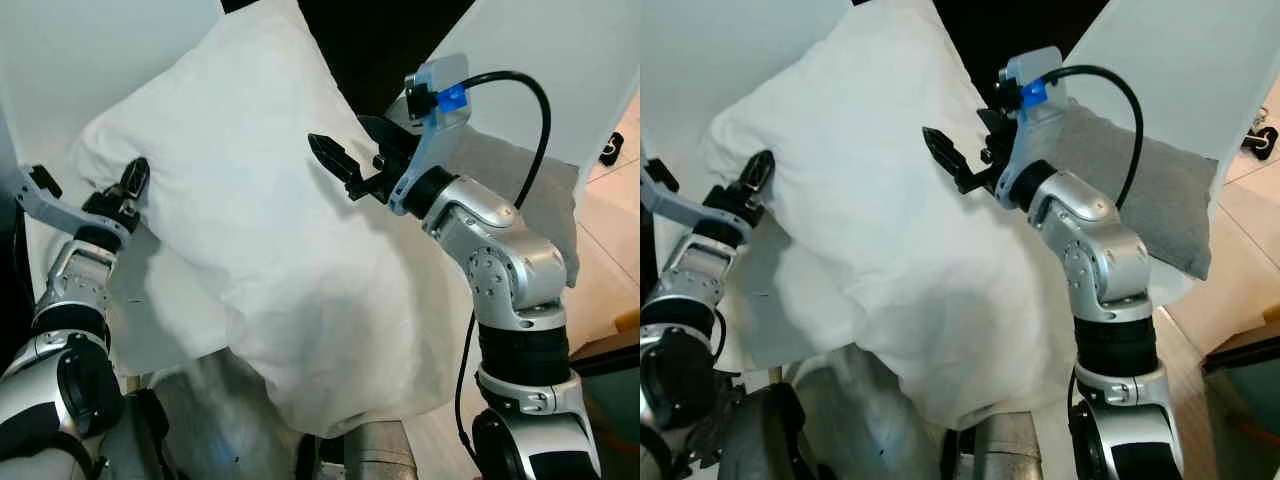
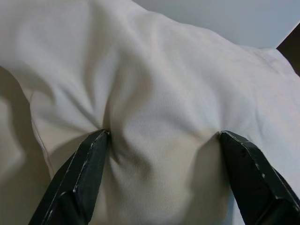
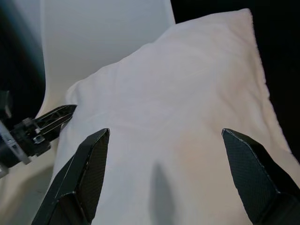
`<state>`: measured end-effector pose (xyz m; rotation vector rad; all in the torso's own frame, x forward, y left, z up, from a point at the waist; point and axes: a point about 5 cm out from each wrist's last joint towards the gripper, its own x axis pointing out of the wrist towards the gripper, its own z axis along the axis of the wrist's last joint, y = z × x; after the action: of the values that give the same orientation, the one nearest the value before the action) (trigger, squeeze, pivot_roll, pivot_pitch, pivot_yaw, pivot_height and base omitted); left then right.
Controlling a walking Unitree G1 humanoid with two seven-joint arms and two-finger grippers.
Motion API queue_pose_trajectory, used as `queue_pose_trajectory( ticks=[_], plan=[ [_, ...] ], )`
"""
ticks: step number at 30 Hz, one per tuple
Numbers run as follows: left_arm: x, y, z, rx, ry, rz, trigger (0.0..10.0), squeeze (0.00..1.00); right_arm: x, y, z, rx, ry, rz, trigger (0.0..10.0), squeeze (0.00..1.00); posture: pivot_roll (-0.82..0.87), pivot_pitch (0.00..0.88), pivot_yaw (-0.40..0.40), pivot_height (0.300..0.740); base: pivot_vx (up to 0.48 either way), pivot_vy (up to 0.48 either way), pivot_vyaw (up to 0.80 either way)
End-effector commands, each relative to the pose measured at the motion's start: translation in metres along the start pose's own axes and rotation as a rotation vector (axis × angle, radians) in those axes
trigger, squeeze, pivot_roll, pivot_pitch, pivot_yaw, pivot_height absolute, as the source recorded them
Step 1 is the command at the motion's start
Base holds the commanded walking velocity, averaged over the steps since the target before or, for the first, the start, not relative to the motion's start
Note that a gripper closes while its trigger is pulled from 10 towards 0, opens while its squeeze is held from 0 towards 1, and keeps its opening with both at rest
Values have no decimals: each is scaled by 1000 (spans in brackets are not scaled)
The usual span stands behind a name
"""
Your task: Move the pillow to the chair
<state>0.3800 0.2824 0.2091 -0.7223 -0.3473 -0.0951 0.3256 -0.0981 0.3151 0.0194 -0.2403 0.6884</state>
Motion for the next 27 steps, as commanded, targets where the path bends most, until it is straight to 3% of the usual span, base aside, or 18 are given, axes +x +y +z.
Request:
queue_pose_trajectory(
  ticks=[1,2,3,4,5,12,19,22,23,27],
  plan=[
    [-2,3,-6,-8,40,7,10000,0,-4,0,3,7,-8,2,10000,0,-264,402,-205,386,0,0,0],
    [-2,2,-10,-15,54,3,4039,0,-4,1,4,9,-4,1,10000,0,-265,401,-204,381,0,0,0],
    [-2,2,-10,-15,54,3,4039,0,-4,1,4,9,-4,1,10000,0,-265,401,-204,381,0,0,0],
    [-3,1,-16,-17,74,0,3098,0,-4,0,4,3,1,-7,10000,0,-266,401,-204,376,0,0,0],
    [-5,3,-21,-26,95,5,0,0,-4,0,6,5,-2,-12,10000,0,-276,403,-201,376,0,0,0],
    [-15,11,-33,-37,135,38,0,0,-5,1,12,3,-16,-28,10000,0,-285,402,-198,376,0,0,0],
    [-11,12,-19,-13,93,52,0,0,-5,2,16,22,-39,-26,10000,0,-273,397,-188,376,0,0,0],
    [5,-2,7,48,-4,22,0,0,-4,4,15,38,-48,-25,10000,0,-253,387,-174,376,0,0,0],
    [5,-2,7,48,-4,22,0,0,-4,4,15,38,-48,-25,10000,0,-253,387,-174,376,0,0,0],
    [29,-40,50,163,-169,-87,0,0,-3,5,10,57,-55,-33,10000,0,-228,370,-160,376,0,0,0]
  ],
)
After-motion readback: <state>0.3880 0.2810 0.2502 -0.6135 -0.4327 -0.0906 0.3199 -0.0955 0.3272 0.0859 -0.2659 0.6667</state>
